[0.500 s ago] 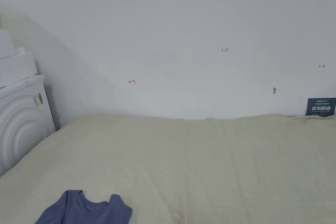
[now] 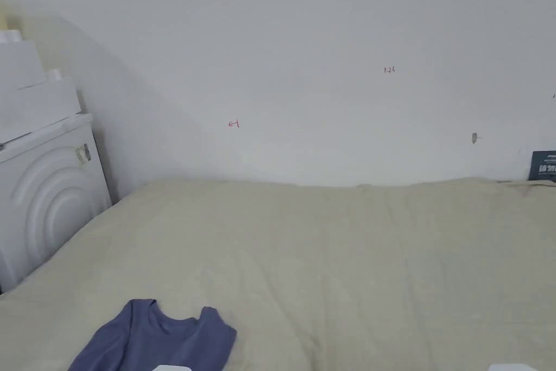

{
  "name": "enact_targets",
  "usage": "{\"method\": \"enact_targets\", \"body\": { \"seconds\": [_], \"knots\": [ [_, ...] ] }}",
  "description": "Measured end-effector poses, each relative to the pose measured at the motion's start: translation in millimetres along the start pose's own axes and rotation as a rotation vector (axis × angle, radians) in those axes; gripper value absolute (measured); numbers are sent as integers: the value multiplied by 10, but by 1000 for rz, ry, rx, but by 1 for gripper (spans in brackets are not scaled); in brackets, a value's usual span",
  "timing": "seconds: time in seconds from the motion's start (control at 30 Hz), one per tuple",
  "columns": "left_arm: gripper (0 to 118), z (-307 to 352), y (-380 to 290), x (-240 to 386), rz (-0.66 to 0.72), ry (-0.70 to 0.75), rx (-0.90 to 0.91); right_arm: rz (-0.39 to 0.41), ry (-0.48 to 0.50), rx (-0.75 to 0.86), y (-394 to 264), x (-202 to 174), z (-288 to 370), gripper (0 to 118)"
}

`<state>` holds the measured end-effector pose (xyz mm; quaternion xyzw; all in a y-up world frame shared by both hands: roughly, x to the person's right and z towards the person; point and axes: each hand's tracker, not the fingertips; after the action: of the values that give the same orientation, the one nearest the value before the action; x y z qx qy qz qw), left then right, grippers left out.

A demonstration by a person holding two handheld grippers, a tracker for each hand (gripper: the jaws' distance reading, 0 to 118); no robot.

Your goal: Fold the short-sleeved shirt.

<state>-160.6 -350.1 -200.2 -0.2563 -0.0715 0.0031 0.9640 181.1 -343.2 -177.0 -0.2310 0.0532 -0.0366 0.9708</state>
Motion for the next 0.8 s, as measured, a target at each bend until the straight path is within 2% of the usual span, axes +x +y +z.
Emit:
{"method": "enact_targets", "body": {
  "seconds": [0.07, 0.1, 0.13, 0.17, 0.2, 0.23, 0.3, 0.43, 0.63, 0.8],
  "knots": [
    [9, -17, -17, -34, 0, 2, -1, 6, 11, -4, -22, -27, -13, 1],
    [16, -28, -29, -57, 4, 6, -1, 4, 14, -10, -32, -37, -16, 1],
    [25, -44, -43, -103, 5, 6, 0, 2, 22, -21, -54, -37, -4, 2],
    [39, -66, -54, -164, 3, 6, -4, -5, 26, -24, -85, -43, 12, 1],
    [58, -90, -66, -227, 0, 10, -12, -10, 33, -28, -113, -45, 28, 1],
    [70, -118, -77, -316, -7, 22, -19, -18, 43, -36, -142, -37, 52, 1],
    [85, -212, -85, -511, -20, 50, -39, -41, 52, -51, -211, -20, 79, 2],
    [91, -631, -42, -949, 12, 87, -117, -128, 75, -118, -364, 35, 12, 2],
    [91, -1518, 3, -1453, 31, 105, -182, -138, 41, -225, -543, 46, -214, 2],
    [91, -2276, -101, -1723, 29, 109, -270, -209, 23, -301, -680, 116, -462, 2]
  ]
}}
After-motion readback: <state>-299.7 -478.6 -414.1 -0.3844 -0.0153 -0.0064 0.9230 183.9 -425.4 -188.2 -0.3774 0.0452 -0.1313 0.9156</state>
